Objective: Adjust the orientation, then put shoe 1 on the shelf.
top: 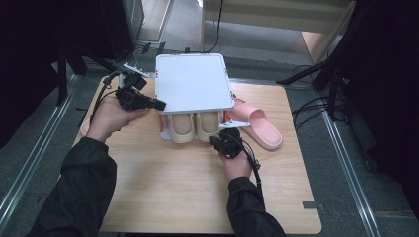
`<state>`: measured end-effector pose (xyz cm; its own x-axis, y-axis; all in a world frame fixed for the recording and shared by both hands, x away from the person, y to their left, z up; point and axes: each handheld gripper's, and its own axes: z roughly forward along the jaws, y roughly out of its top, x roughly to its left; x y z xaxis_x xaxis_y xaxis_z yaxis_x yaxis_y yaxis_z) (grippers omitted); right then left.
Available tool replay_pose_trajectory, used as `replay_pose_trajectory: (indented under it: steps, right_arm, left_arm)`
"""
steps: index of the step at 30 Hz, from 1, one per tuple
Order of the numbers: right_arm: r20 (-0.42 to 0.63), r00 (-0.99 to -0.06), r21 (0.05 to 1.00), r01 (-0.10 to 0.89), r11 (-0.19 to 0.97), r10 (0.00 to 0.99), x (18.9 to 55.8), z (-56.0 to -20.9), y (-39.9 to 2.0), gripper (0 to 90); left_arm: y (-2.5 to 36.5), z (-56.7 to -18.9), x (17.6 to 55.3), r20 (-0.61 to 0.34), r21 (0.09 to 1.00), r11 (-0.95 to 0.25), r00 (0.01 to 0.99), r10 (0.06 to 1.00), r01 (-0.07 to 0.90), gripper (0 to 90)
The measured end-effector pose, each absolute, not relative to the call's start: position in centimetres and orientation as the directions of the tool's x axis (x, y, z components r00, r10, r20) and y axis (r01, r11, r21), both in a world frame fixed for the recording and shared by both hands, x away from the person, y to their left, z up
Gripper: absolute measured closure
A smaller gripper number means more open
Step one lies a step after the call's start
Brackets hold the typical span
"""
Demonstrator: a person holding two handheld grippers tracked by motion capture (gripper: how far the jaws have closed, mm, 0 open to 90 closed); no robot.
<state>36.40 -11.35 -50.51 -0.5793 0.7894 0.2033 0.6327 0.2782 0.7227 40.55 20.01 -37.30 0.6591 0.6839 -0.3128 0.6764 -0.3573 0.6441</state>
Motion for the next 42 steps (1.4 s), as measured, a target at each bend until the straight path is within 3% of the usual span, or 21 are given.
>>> replay_pose_trajectory:
  steps: [6,10,16,19,26,34,42]
  right_arm:
    - [0.208,-0.573,0.713,0.644,0.278,0.793,36.5,-50.5,-11.3,88.3]
    - [0.238,-0.581,0.708,0.652,0.270,0.778,35.8,-50.2,-11.9,85.3]
    - [0.288,-0.628,0.714,0.644,0.274,0.723,33.9,-49.2,-13.0,71.3]
    - [0.264,-0.685,0.752,0.587,0.299,0.679,32.6,-48.5,-13.9,63.1]
    - [0.278,-0.740,0.759,0.560,0.332,0.613,30.6,-47.7,-15.2,54.7]
    - [0.285,-0.763,0.761,0.548,0.347,0.580,29.3,-47.6,-16.9,54.0]
    - [0.314,-0.751,0.763,0.564,0.316,0.580,30.2,-47.8,-17.3,55.0]
  left_arm:
    - [20.0,-37.3,40.6,-0.303,0.651,-0.359,0.663,0.685,0.669,83.0]
    - [20.3,-37.2,40.6,-0.302,0.656,-0.354,0.661,0.686,0.667,74.1]
    - [21.1,-36.4,39.9,-0.292,0.679,-0.335,0.659,0.693,0.653,54.9]
    - [22.0,-36.0,39.3,-0.299,0.689,-0.317,0.654,0.695,0.652,46.7]
    - [24.2,-36.1,38.1,-0.294,0.704,-0.286,0.633,0.716,0.650,42.0]
    - [27.0,-37.4,36.9,-0.269,0.716,-0.258,0.598,0.755,0.649,41.6]
    - [29.5,-39.3,36.5,-0.276,0.714,-0.224,0.560,0.782,0.664,44.1]
